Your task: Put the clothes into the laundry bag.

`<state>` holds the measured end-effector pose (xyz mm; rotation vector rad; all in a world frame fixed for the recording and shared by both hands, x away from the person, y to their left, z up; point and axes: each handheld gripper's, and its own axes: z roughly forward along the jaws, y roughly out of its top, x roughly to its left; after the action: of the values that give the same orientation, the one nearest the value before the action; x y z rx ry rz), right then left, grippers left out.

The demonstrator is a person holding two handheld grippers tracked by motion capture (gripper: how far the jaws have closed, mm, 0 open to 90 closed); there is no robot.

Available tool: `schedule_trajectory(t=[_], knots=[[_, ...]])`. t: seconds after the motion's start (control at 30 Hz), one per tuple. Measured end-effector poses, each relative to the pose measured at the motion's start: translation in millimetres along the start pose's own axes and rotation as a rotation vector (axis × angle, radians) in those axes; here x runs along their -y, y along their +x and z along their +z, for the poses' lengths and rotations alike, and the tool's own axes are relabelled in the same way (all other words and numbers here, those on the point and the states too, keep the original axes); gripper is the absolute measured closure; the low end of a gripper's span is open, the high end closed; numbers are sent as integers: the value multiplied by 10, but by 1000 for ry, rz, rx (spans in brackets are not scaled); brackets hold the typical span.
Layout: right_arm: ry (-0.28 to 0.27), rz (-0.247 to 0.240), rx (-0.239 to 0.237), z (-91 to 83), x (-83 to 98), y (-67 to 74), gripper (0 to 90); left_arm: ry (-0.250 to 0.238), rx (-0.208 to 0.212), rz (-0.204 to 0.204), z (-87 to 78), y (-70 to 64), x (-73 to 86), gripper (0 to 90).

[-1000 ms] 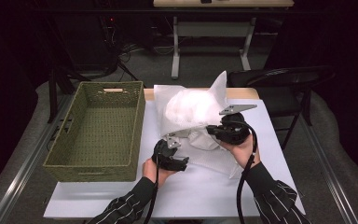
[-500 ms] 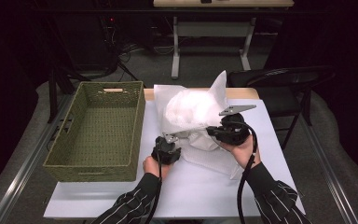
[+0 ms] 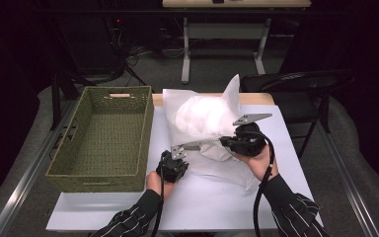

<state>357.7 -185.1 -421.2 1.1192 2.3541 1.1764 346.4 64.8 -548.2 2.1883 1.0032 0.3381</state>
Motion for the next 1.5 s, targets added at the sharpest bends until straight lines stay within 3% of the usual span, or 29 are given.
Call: schedule_trajectory(t=[0.33,0.53,0.77,0.97,1.17,1.33,1.5], knots=[[13,-13,-8,-28,37,33,891,5,99,110,-391,-274,200,878],[30,-28,-14,-101,114,73,891,26,149,138,-542,-358,339,878],[79,-17,-14,-123,290,61,891,2,175,91,-656,-366,442,876],[152,-3,-9,-52,498,29,891,2,195,87,-664,-422,461,875],[228,2,14,7,689,-42,891,-2,245,52,-676,-475,452,868],[280,6,30,12,824,-120,891,14,278,57,-653,-569,476,868],[334,0,65,94,926,-209,890,30,284,64,-648,-586,485,844]])
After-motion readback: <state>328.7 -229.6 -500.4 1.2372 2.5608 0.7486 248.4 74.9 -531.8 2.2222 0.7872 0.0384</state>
